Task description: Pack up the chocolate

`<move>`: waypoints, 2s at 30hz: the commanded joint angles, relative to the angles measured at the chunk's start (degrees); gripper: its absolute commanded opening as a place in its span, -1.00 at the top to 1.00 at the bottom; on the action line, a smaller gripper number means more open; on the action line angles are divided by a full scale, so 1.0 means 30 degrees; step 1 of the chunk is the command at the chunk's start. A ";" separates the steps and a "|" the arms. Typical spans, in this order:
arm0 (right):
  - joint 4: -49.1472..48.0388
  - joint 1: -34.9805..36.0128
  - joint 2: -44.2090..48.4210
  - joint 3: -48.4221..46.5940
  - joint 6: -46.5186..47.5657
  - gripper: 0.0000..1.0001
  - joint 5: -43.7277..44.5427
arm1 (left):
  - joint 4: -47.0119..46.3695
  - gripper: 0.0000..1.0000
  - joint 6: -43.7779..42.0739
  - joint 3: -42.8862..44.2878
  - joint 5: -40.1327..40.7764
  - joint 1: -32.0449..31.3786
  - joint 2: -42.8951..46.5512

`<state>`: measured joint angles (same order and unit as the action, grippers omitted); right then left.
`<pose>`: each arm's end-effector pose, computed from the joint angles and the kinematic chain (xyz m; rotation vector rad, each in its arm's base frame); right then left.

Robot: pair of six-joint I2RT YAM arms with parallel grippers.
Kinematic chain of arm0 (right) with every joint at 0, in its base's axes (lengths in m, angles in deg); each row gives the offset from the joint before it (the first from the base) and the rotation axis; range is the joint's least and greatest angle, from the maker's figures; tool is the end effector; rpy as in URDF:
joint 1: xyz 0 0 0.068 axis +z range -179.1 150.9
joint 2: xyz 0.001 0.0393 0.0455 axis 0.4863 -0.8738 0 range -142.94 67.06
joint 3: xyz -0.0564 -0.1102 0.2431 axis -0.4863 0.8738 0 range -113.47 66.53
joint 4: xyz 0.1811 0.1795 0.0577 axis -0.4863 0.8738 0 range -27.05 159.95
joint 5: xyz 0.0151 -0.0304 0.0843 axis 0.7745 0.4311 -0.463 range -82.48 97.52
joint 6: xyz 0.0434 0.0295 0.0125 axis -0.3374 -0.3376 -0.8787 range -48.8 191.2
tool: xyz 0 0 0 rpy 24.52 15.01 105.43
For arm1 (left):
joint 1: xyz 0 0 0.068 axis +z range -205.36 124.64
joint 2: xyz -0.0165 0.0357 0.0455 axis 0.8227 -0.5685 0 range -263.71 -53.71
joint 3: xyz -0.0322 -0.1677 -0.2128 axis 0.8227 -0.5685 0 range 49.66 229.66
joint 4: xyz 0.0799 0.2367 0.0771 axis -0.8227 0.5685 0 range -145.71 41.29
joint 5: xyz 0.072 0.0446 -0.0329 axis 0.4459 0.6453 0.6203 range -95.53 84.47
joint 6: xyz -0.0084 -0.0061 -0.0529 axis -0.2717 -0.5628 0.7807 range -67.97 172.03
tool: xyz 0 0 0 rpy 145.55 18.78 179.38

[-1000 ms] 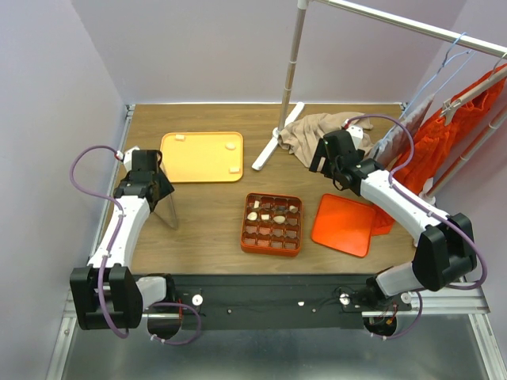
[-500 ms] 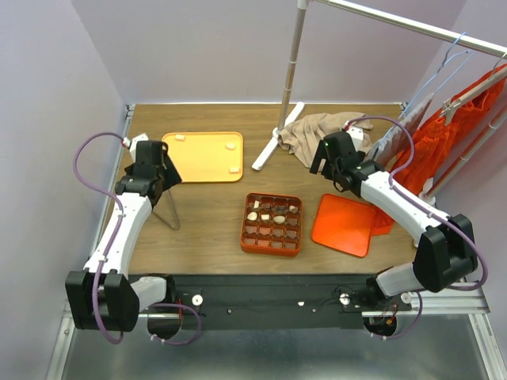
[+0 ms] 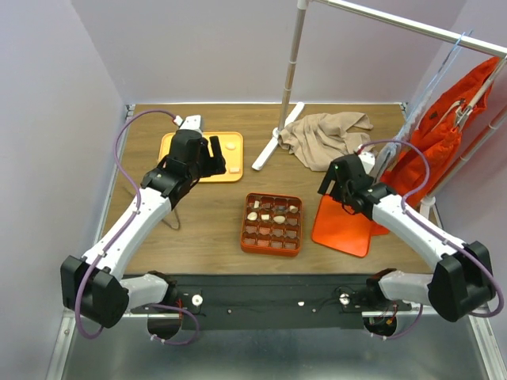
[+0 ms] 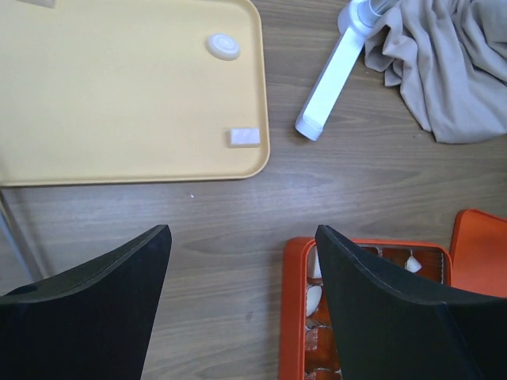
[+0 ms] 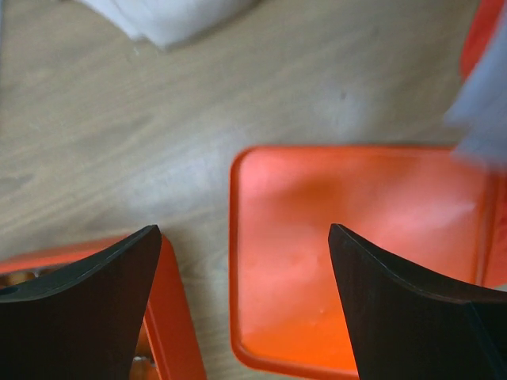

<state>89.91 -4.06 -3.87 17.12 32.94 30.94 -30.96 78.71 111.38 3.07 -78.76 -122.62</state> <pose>0.2364 0.0947 0.2490 0.4485 2.2852 0.0523 0.2482 -0.1017 0.3309 -0.1504 2.1369 -0.3570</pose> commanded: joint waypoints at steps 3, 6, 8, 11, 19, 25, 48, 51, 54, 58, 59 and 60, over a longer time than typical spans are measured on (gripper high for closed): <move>-0.0841 0.0500 -0.1779 0.1324 -0.4381 -0.70 -0.4145 | -0.1630 -0.66 0.0336 -0.0327 -0.1228 0.0006 -0.0294; -0.0930 0.0999 -0.2892 0.0943 -0.4444 -0.46 -0.3647 | -0.1367 -0.66 0.0248 -0.0298 -0.0876 0.0006 -0.0119; -0.0901 0.1000 -0.3247 0.0650 -0.4240 -0.27 -0.3355 | -0.1395 -0.67 0.0161 -0.0385 -0.0962 0.0006 0.0057; -0.0872 0.1029 -0.3658 0.0532 -0.4004 0.03 -0.2886 | -0.1716 -0.68 0.0131 -0.0706 -0.1196 0.0006 0.0438; -0.0813 0.1175 -0.5093 0.0562 -0.4209 0.08 -0.2857 | -0.1747 -0.68 0.0044 -0.0825 -0.1285 0.0006 0.0147; -0.0842 0.1381 -0.5710 0.0473 -0.3916 0.20 -0.2066 | -0.1864 -0.68 -0.0132 -0.0796 -0.1314 0.0006 -0.0205; 0.0242 0.1381 0.0293 -0.0638 -0.0989 0.99 -0.3703 | -0.2009 -0.70 -0.0835 0.0845 -0.5850 0.4634 -0.1641; 0.0242 0.1381 0.0998 -0.1867 -0.0578 0.99 -0.4640 | -0.2450 -0.70 -0.0689 0.0845 -0.6293 0.4723 -0.1699; 0.0213 0.1381 0.1028 -0.3273 -0.0489 0.99 -0.5578 | -0.2509 -0.70 -0.0631 0.0816 -0.6295 0.4782 -0.1700; -0.0371 0.1410 0.0824 -0.4681 -0.0459 0.99 -0.7187 | -0.2625 -0.70 -0.0689 0.0641 -0.6411 0.4899 -0.1583; -0.0606 0.1381 0.0765 -0.4915 -0.0459 0.99 -0.8003 | -0.2829 -0.70 -0.0689 0.0466 -0.6557 0.4928 -0.1525; -0.1188 0.1381 0.0562 -0.5237 -0.0459 0.99 -0.8766 | -0.2976 -0.71 -0.0660 0.0319 -0.6935 0.4986 -0.1524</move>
<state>90.11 -0.28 -1.51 5.56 30.28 13.91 -37.45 77.33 112.56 -13.85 -64.40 -127.71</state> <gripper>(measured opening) 0.013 0.848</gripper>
